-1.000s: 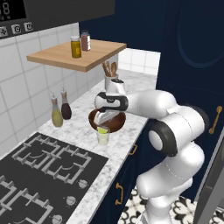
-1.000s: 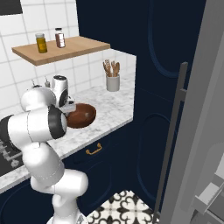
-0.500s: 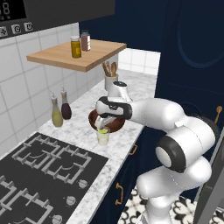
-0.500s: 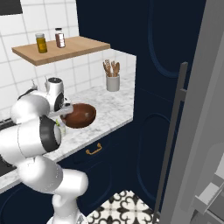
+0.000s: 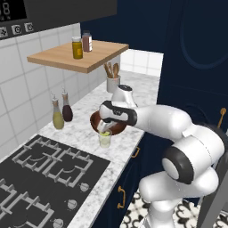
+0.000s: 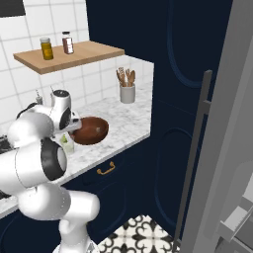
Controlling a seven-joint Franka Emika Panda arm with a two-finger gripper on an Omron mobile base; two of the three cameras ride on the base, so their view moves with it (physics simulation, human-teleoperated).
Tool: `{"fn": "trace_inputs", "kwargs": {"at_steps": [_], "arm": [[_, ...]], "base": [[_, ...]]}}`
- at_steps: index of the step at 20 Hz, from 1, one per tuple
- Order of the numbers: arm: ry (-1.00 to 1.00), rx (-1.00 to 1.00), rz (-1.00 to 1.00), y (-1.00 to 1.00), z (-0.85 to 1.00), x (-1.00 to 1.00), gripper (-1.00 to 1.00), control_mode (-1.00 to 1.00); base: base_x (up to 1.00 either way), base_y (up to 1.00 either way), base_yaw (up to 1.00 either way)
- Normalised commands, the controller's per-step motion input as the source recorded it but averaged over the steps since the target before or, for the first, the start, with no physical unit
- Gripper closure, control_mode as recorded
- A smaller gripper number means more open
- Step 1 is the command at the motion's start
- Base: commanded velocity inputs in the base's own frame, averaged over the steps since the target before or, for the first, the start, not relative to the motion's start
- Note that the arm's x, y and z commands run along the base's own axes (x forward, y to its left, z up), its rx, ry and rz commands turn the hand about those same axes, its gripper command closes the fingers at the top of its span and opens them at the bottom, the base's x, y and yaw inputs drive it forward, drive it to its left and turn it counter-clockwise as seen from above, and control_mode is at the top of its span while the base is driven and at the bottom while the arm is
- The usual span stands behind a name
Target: Grab a lemon wedge from the fridge and one ice cube from the ice bowl, and put them in the glass of lemonade.
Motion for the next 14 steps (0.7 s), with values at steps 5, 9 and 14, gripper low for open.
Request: {"fn": "trace_inputs", "kwargs": {"at_steps": [5, 9, 14], "arm": [[-0.04, 0.06, 0.0, -0.03, 0.15, -0.19, -1.0, -1.0], [-0.01, 0.09, 0.0, -0.06, 0.24, -0.34, -1.0, -1.0], [0.0, 0.11, 0.0, -0.3, 0.17, -0.62, -1.0, -1.0]], "base": [[0.0, 0.0, 0.0], [0.0, 0.0, 0.0], [0.0, 0.0, 0.0]]}}
